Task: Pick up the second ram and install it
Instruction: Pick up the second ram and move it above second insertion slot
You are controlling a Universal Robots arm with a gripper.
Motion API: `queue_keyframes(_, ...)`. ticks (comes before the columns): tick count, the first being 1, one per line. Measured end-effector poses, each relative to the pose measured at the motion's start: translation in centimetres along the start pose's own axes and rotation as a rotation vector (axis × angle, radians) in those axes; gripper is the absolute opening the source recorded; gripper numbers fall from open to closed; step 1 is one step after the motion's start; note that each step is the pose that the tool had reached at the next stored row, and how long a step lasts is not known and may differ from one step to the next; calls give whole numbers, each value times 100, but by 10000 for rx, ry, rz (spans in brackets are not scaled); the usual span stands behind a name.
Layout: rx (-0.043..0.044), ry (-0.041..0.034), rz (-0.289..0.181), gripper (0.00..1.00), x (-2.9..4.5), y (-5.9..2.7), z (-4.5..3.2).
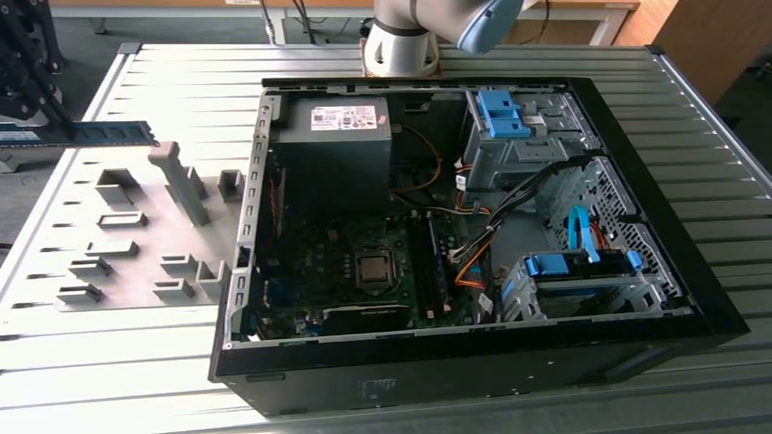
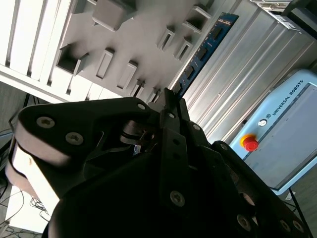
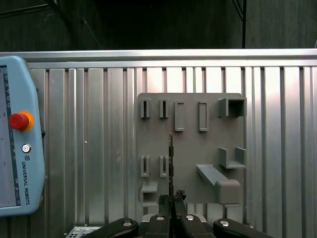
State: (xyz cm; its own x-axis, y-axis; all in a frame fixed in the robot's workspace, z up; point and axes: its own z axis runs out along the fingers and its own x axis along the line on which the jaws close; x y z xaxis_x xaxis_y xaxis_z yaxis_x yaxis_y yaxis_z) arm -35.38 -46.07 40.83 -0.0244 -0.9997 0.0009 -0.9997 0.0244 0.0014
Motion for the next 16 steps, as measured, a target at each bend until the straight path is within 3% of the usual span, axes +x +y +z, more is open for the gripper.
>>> queue_keyframes(16, 0, 0, 0, 14, -4, -142, 0)
